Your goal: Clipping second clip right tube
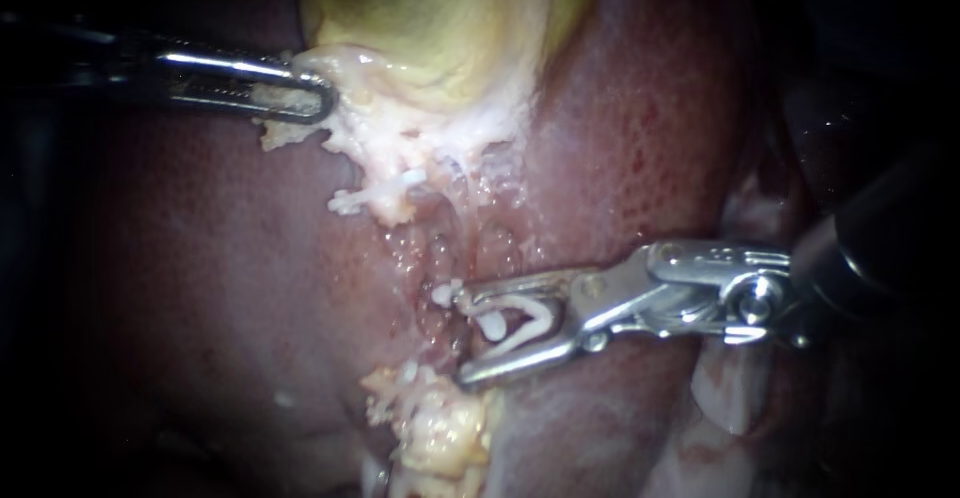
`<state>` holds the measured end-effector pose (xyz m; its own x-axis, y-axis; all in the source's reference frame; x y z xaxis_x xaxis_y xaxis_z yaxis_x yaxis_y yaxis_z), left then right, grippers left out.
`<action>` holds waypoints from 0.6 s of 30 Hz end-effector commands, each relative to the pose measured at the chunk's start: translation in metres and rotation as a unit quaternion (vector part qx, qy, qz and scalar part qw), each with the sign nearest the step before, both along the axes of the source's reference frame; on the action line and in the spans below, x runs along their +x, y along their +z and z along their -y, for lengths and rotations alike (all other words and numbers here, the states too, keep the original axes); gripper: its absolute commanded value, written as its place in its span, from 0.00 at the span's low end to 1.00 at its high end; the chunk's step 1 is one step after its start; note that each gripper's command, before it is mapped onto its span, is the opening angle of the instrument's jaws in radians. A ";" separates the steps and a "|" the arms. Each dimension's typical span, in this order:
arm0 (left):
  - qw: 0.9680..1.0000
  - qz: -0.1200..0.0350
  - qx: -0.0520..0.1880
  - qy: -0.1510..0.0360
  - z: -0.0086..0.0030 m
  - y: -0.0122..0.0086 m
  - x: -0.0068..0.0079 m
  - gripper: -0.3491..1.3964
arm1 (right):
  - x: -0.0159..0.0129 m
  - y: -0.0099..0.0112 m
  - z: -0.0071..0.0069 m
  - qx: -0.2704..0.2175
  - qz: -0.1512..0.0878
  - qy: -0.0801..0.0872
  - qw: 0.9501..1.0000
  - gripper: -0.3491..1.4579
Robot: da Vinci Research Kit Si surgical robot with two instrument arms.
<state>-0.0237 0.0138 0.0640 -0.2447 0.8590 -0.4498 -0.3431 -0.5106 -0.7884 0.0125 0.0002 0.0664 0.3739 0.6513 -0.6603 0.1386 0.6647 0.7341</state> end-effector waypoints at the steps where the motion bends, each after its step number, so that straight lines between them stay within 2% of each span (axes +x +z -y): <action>1: 1.000 0.000 0.000 0.000 0.0000 0.0000 0.0000 0.00 | -0.0003 0.0000 -0.0002 -0.001 0.002 0.001 1.000 0.45; 7: 1.000 0.000 0.000 0.000 0.0000 -0.0001 0.0000 0.00 | -0.0014 0.0007 -0.0012 -0.004 0.013 0.005 1.000 0.45; 18: 1.000 0.000 0.000 0.000 0.0000 -0.0001 0.0000 0.00 | -0.0012 0.0026 -0.0024 -0.001 0.025 0.021 0.999 0.45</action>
